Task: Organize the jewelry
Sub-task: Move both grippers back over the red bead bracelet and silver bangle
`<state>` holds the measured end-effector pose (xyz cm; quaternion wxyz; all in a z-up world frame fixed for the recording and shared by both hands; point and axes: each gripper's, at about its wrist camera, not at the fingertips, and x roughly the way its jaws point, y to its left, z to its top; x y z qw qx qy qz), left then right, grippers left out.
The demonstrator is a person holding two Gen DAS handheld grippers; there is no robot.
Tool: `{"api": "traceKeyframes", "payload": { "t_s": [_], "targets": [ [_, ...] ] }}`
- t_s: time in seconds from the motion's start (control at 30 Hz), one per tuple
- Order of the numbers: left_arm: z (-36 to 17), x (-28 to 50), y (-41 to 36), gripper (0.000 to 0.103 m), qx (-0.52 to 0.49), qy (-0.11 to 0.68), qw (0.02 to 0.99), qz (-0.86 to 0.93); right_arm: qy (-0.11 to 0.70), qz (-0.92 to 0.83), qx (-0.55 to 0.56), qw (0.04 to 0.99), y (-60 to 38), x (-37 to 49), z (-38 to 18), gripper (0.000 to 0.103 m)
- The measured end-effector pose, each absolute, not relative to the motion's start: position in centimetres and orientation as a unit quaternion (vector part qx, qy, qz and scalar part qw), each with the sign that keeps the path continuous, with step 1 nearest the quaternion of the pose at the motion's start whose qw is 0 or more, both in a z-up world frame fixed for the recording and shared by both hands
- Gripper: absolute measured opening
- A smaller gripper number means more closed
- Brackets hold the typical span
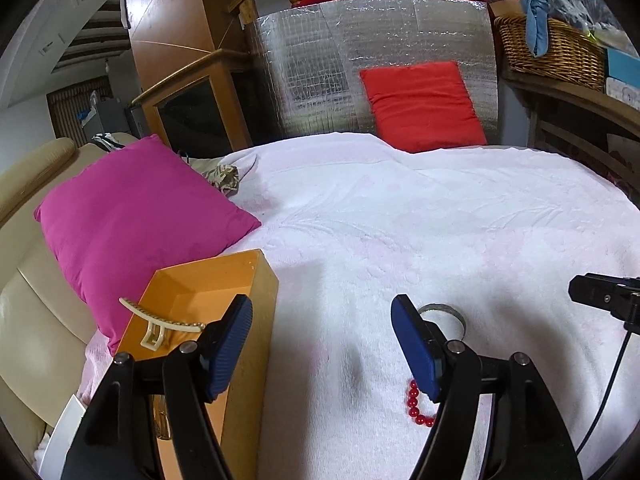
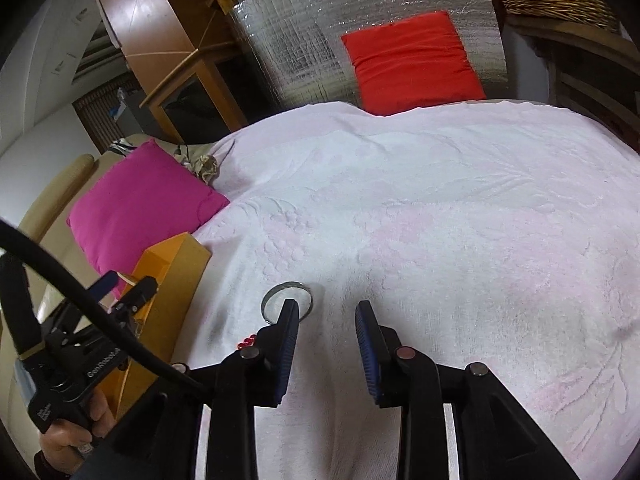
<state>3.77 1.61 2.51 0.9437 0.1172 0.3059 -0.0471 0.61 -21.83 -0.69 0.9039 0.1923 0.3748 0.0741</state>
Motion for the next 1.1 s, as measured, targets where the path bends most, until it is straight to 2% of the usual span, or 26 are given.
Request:
{"api": "traceKeyframes", "payload": {
  "t_s": [1.1],
  "targets": [
    [2.7,3.6,3.7,0.073,0.121,0.3,0.945,-0.041,0.388,0.098,0.176,0.899,-18.6,2.4,-0.9,0.032]
  ]
}}
